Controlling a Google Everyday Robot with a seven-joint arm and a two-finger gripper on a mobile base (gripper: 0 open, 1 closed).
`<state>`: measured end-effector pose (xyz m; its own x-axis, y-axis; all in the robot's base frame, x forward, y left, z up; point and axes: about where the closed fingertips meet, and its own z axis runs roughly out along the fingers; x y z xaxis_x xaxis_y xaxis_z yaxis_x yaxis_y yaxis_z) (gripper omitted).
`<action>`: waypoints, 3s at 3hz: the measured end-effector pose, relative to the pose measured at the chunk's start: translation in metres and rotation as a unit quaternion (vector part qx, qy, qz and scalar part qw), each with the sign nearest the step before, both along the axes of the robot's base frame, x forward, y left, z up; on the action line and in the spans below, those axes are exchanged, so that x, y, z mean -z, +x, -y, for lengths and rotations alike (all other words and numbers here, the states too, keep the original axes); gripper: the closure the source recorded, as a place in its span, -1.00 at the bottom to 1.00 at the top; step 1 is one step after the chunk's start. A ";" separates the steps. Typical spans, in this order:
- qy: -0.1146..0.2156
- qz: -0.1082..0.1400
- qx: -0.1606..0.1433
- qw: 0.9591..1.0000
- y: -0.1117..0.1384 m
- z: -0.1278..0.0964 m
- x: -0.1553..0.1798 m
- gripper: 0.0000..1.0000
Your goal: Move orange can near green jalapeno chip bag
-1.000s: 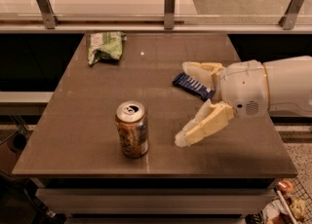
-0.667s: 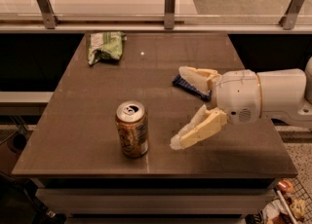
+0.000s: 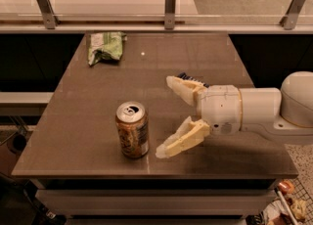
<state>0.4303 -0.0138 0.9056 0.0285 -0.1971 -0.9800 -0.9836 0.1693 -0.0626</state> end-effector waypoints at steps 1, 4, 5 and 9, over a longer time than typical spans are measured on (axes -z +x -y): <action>0.018 -0.002 -0.008 1.000 0.001 -0.010 0.011 -1.00; 0.034 0.010 -0.026 0.999 -0.005 -0.043 0.014 -1.00; 0.034 0.010 -0.034 0.999 -0.009 -0.054 0.014 -0.84; 0.013 0.003 -0.056 0.998 -0.020 -0.072 0.014 0.90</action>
Offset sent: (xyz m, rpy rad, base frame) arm -0.0019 0.0303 -0.0221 0.0817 -0.0062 0.0280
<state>0.4107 0.0581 0.8916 0.0558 -0.1661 -0.9845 -0.9960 0.0592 -0.0664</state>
